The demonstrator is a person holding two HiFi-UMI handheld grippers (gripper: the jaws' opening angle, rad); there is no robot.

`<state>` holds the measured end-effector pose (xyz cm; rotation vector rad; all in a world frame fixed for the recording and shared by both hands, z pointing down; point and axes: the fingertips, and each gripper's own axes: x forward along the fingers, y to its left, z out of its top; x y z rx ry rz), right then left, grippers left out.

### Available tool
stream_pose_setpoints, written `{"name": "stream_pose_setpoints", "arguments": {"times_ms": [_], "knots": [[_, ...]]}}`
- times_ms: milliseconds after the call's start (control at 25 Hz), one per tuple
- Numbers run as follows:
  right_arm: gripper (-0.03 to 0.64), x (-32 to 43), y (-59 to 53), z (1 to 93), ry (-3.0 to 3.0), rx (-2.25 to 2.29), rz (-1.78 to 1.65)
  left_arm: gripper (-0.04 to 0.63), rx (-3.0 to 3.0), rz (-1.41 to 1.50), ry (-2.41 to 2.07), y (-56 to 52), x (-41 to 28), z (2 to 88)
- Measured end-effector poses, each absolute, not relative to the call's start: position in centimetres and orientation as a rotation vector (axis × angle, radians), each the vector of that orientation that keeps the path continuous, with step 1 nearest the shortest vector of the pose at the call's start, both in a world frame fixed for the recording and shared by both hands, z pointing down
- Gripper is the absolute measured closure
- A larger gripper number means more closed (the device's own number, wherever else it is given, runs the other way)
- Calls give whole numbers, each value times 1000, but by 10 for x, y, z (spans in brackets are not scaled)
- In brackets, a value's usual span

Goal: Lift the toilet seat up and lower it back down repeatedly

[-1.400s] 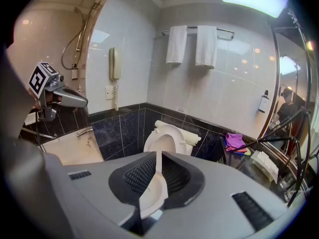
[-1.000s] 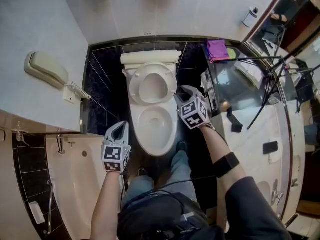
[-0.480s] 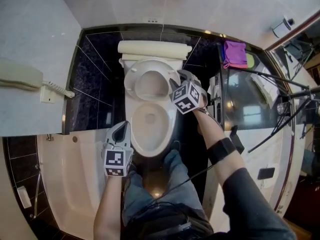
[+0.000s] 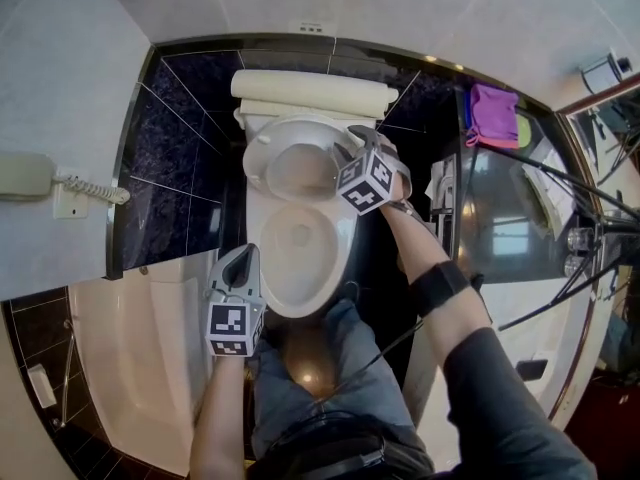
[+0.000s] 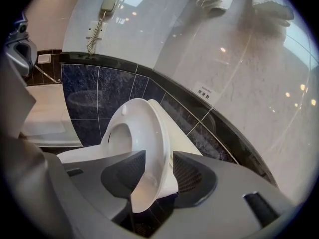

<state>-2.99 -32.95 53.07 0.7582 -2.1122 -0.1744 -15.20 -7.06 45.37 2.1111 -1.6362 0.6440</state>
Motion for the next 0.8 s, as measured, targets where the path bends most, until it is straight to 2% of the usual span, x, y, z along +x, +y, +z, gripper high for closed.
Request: {"name": "stream_pose_setpoints", "arguments": {"times_ms": [40,240,800], "knots": [[425,-32,-333,534,-2113,749,-185,595,2104,645,-1635,-72,-151,458],[506,-39,-342,542,-2099,717,-239,595,2081,654,-1620,-72,-149,472],[508,-36,-318,534,-2086,723,-276,595,2070,669,-1565,-67,-143,488]]}}
